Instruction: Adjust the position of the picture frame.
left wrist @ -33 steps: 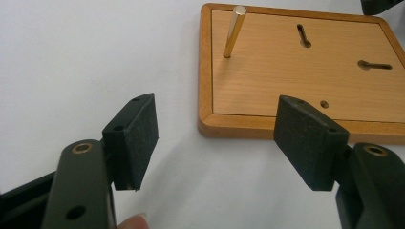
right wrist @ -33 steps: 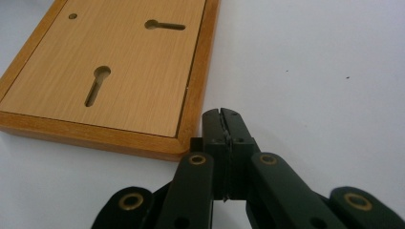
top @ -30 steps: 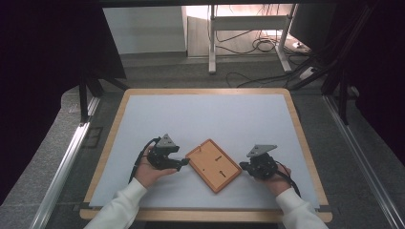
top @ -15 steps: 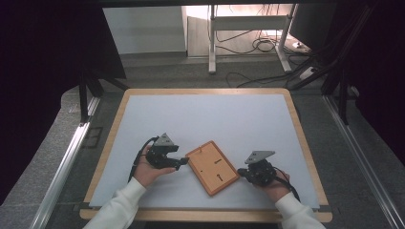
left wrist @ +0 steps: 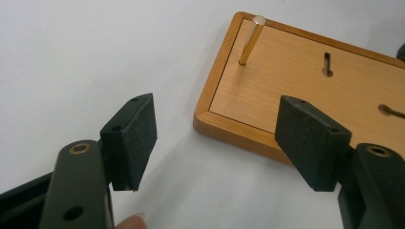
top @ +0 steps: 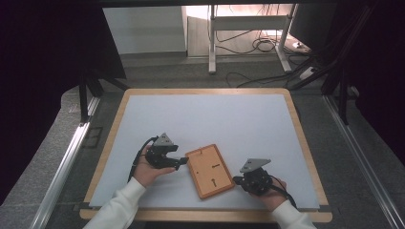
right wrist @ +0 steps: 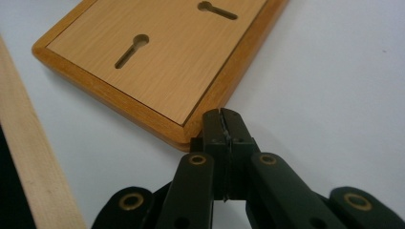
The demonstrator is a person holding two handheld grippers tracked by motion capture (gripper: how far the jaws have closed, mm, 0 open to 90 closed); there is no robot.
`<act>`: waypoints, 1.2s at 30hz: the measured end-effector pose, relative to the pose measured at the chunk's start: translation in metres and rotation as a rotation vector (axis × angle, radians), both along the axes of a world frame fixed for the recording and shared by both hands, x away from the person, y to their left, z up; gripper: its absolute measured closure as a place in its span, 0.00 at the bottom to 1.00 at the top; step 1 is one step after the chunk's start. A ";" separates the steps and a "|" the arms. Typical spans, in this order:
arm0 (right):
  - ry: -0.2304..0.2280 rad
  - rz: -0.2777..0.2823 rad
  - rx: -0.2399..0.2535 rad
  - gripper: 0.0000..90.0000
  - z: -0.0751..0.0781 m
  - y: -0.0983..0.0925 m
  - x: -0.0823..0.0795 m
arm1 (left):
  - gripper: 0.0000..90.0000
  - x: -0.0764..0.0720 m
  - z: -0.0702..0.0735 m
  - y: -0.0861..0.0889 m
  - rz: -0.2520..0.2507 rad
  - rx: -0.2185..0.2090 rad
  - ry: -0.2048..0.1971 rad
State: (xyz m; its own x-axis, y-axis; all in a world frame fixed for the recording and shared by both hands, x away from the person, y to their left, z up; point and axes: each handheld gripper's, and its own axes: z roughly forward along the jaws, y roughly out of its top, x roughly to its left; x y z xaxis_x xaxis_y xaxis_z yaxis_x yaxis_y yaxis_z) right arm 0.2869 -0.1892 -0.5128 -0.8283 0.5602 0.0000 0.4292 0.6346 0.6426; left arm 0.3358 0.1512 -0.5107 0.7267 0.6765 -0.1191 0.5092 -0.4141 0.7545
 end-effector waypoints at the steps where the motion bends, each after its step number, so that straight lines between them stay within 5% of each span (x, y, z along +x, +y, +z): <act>1: 0.000 0.002 0.003 1.00 0.000 0.002 -0.002 | 0.34 0.000 0.000 0.000 -0.003 0.002 -0.003; 22: 0.059 0.083 0.082 1.00 -0.007 0.044 -0.016 | 0.34 0.003 -0.002 0.009 0.016 -0.015 0.009; 30: 0.050 0.099 0.078 1.00 -0.008 0.048 -0.015 | 0.34 0.002 -0.002 0.009 0.009 -0.017 0.001; 36: -0.009 0.072 0.097 1.00 -0.001 0.031 -0.011 | 0.34 0.002 -0.001 0.008 -0.003 -0.004 -0.012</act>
State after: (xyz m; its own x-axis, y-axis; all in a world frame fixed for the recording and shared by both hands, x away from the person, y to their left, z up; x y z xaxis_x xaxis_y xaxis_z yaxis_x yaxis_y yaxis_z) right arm 0.2758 -0.1581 -0.5140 -0.8668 0.4967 0.0438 0.3787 0.5987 0.7058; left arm 0.3376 0.1593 -0.5122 0.7299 0.6741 -0.1131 0.4989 -0.4123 0.7624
